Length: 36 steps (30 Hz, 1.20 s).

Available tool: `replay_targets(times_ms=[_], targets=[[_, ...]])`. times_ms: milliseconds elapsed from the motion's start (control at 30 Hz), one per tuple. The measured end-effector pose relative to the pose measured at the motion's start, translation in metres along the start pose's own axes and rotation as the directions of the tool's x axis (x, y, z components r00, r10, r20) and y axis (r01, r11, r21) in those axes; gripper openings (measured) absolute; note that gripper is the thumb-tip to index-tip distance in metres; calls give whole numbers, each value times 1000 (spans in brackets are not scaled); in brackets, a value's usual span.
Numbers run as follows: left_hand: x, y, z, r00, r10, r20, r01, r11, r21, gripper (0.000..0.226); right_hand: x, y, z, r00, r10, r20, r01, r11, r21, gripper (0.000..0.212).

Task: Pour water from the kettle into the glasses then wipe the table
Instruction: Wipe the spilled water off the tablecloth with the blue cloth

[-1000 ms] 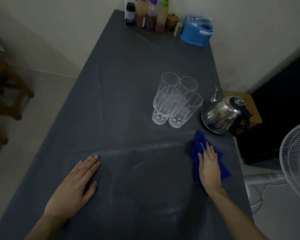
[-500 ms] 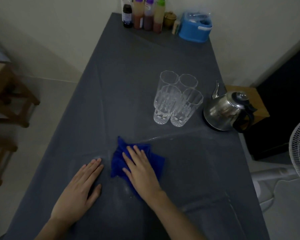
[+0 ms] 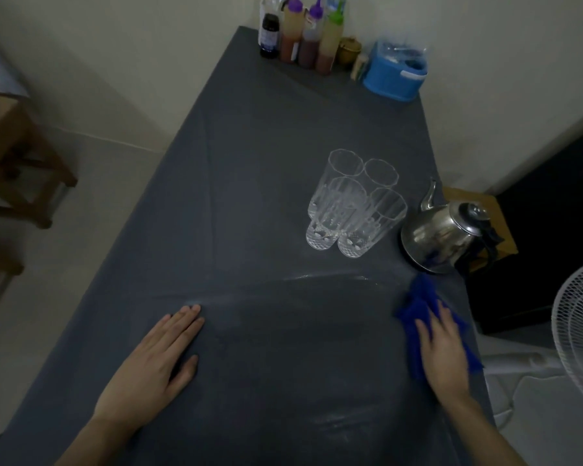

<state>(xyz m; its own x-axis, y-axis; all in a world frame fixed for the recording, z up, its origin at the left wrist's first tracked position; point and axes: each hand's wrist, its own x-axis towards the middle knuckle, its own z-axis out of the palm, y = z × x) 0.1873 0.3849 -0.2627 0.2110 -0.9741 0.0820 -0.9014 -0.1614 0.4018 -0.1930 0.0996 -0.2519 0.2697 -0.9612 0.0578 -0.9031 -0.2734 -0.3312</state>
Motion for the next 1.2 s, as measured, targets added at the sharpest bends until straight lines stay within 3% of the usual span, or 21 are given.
replay_targets(times_ms=[67, 167, 533, 767, 900, 1000, 1067, 1200], targets=[[0, -1, 1, 1000, 1, -2, -1, 1000, 1, 58, 5, -3, 0, 997, 72, 4, -72, 997, 21, 43], [-1, -2, 2, 1000, 1, 0, -1, 1000, 7, 59, 11, -22, 8, 1000, 29, 4, -30, 996, 89, 42], [-2, -2, 2, 1000, 0, -2, 0, 1000, -5, 57, 1, -136, 57, 945, -321, 57, 308, 937, 166, 39], [-2, -3, 2, 1000, 7, -8, -7, 1000, -6, 59, -39, -194, 67, 783, -596, 175, 560, 799, 219, 53], [-2, -3, 2, 1000, 9, -4, -9, 1000, 0, 59, -47, -182, 65, 672, -710, 209, 684, 704, 189, 47], [-2, -2, 2, 1000, 9, -11, -9, 1000, -6, 58, -40, -157, 54, 587, -775, 236, 767, 625, 144, 58], [-1, -2, 2, 1000, 7, -16, -7, 1000, -4, 57, -30, -131, 46, 609, -758, 234, 759, 643, 106, 67], [-2, -2, 2, 1000, 5, -22, -5, 1000, -3, 57, -5, -75, 25, 803, -572, 167, 577, 817, 19, 61]])
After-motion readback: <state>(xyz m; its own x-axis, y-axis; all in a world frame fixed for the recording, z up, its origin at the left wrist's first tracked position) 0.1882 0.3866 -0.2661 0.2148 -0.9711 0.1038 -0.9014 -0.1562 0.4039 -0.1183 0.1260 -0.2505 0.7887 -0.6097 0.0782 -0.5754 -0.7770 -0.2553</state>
